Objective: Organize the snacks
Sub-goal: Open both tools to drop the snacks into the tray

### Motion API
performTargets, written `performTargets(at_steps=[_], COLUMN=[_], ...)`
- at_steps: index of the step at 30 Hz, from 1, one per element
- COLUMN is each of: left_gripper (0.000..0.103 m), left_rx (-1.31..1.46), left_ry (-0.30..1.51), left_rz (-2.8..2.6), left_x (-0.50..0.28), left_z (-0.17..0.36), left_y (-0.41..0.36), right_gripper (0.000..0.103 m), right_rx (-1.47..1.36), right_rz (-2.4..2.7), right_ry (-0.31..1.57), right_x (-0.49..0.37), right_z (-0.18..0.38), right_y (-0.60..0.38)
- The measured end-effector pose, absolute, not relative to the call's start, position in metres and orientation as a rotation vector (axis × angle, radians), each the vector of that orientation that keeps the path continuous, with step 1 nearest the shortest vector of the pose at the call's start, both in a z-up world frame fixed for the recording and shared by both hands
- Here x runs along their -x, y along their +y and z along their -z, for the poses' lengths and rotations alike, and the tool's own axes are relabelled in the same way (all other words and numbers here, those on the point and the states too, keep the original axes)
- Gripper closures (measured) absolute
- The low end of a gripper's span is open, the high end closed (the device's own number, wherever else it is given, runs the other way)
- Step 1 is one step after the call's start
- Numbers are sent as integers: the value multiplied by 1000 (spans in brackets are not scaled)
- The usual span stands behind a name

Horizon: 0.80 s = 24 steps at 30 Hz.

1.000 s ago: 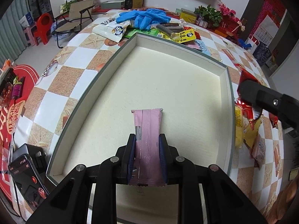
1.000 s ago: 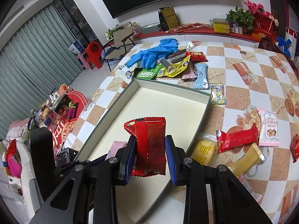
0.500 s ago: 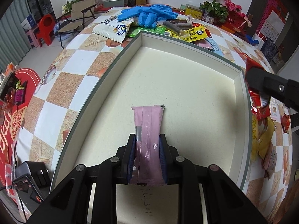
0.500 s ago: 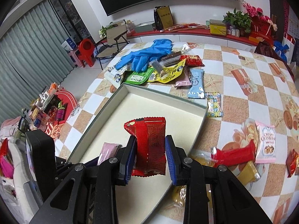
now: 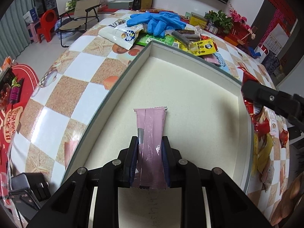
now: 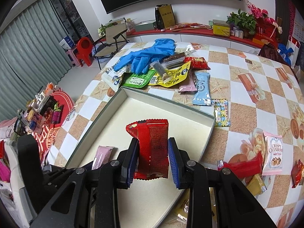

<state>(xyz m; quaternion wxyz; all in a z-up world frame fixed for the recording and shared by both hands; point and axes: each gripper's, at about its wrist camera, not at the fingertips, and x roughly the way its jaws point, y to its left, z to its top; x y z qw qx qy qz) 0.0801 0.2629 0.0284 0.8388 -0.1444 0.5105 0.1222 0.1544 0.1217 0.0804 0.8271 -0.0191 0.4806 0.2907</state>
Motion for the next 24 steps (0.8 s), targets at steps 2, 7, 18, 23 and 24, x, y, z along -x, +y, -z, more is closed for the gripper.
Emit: performTargets(at_steps=[2,7,18,23,24], left_gripper=[77,31,27,27,27], left_rx=[296,295,249,194,178], left_ry=[1072,998,927,907,906], left_rz=[-270,-267,-133,-39,-26], left_x=[-86,-84,-41,-18,-15], left_z=[-30,-42,-66,-78,-79], left_y=[262,257,210,153,142], right_gripper=[70,49,0,0,0], right_rx=[46,12,-95,-149,-149], right_rz=[-607,-618,-633,-556,-538], right_ry=[1010,1039,944,928,918], right_x=[-158,-166,-130,-92,-86], right_z=[-82,-84,-104,-90,-88], right_y=[124,123,69,3,-10])
